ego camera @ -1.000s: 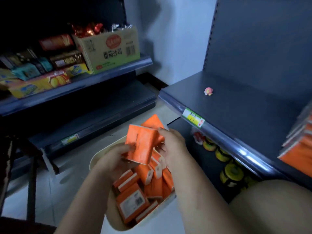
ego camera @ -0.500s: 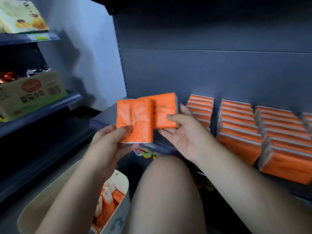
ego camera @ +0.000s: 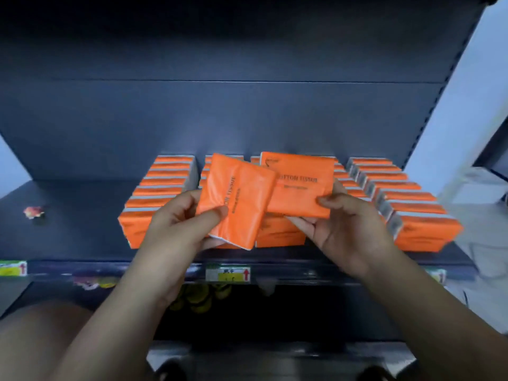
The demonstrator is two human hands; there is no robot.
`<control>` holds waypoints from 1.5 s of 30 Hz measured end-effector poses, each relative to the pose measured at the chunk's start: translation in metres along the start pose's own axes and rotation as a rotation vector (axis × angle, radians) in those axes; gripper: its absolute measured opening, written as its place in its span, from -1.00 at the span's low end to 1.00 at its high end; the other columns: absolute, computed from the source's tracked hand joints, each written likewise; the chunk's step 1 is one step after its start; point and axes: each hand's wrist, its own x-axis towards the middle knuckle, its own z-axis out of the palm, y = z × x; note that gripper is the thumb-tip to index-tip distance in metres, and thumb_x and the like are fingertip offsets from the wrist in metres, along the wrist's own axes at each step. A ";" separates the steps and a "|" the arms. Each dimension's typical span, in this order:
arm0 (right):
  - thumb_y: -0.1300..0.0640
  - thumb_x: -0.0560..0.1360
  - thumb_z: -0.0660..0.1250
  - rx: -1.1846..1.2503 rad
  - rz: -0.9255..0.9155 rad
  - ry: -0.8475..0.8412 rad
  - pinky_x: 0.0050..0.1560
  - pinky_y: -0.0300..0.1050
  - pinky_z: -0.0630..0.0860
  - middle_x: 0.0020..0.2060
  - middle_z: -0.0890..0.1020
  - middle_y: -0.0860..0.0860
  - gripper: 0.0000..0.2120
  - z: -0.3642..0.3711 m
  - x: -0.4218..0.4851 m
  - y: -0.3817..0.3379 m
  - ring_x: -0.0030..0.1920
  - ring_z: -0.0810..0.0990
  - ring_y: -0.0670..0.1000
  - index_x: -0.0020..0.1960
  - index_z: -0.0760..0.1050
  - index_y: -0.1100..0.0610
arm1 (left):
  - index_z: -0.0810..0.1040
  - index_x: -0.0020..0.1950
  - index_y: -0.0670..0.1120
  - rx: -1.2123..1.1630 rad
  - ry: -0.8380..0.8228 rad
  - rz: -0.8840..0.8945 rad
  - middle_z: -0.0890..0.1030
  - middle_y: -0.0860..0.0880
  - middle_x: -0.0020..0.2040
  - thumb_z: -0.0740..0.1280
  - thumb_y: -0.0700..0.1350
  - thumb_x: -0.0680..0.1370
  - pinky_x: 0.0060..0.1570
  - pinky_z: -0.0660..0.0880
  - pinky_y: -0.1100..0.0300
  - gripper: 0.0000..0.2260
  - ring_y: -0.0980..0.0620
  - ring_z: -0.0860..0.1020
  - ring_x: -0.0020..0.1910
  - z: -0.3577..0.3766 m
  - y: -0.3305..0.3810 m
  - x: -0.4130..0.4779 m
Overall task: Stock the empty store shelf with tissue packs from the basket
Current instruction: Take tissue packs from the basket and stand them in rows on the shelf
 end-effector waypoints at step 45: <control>0.09 0.30 0.63 -1.847 -0.296 0.666 -0.07 -0.08 0.50 -0.09 0.61 0.07 -0.60 -0.158 -0.115 -0.155 -0.03 0.55 0.04 0.09 0.67 -0.16 | 0.66 0.17 -0.05 0.004 -0.611 0.134 0.73 -0.09 0.12 0.48 -0.28 0.38 0.15 0.61 -0.01 -0.63 -0.09 0.68 0.11 0.226 -0.050 0.041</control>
